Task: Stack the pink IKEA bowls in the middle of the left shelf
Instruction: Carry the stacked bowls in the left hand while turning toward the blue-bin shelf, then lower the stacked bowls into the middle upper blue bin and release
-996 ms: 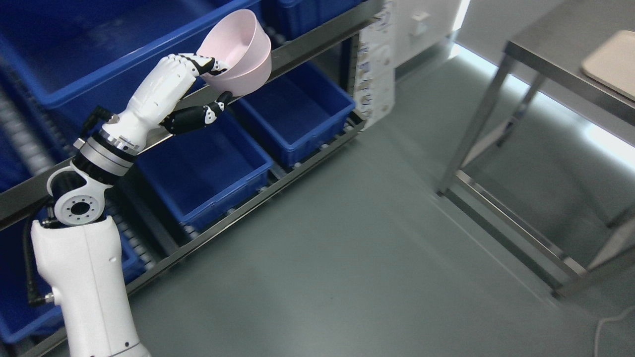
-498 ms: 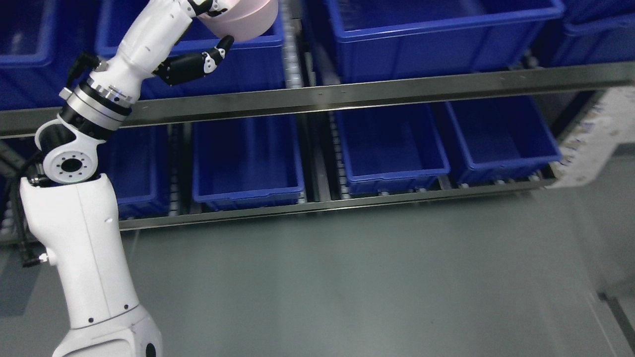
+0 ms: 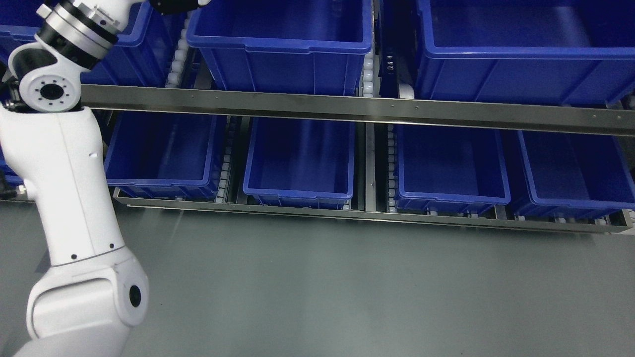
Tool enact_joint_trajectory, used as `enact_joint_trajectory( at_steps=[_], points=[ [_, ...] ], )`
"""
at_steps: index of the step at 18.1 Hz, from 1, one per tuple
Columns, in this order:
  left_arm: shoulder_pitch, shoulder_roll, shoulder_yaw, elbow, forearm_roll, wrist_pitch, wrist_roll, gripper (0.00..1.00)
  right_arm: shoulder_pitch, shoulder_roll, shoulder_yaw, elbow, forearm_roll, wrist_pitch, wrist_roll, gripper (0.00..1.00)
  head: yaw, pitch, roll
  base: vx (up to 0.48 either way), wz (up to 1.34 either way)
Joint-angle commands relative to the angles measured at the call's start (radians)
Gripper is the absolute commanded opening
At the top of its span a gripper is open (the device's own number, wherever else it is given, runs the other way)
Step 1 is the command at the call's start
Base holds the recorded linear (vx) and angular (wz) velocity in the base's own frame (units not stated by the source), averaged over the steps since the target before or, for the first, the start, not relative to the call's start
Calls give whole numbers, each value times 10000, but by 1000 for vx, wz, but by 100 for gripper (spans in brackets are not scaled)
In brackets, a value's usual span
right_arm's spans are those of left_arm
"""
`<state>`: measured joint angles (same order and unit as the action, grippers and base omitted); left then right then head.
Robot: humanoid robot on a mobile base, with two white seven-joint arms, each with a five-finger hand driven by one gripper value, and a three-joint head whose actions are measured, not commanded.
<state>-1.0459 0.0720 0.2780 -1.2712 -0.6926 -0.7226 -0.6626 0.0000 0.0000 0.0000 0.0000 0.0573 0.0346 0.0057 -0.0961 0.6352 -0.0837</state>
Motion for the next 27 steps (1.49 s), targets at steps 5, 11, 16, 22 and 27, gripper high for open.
enact_joint_trajectory(
  at_steps=[5,11,16,22,27],
  points=[
    [-1075,891,-1475,3322,-1067,1074,321,4,291,-175,-107,-337,-573,-8,5,100,0,0,0,80,116],
    [-1107,676,-2120,3416,-1020,1028,413,3,291,-175,-107,-337,-573,-8,5,100,0,0,0,116,41],
    [-1076,737,-2442,3614,-1051,1074,413,4,291,-175,-108,-337,-573,7,5,100,0,0,0,152,-73],
    [-969,738,-2810,4442,-1066,1074,444,6,291,-175,-108,-337,-573,7,5,100,0,-2,0,151,-100],
    [-846,325,-2872,4474,-1051,1074,444,13,291,-175,-107,-337,-573,7,5,100,0,-2,0,98,-66]
  ],
)
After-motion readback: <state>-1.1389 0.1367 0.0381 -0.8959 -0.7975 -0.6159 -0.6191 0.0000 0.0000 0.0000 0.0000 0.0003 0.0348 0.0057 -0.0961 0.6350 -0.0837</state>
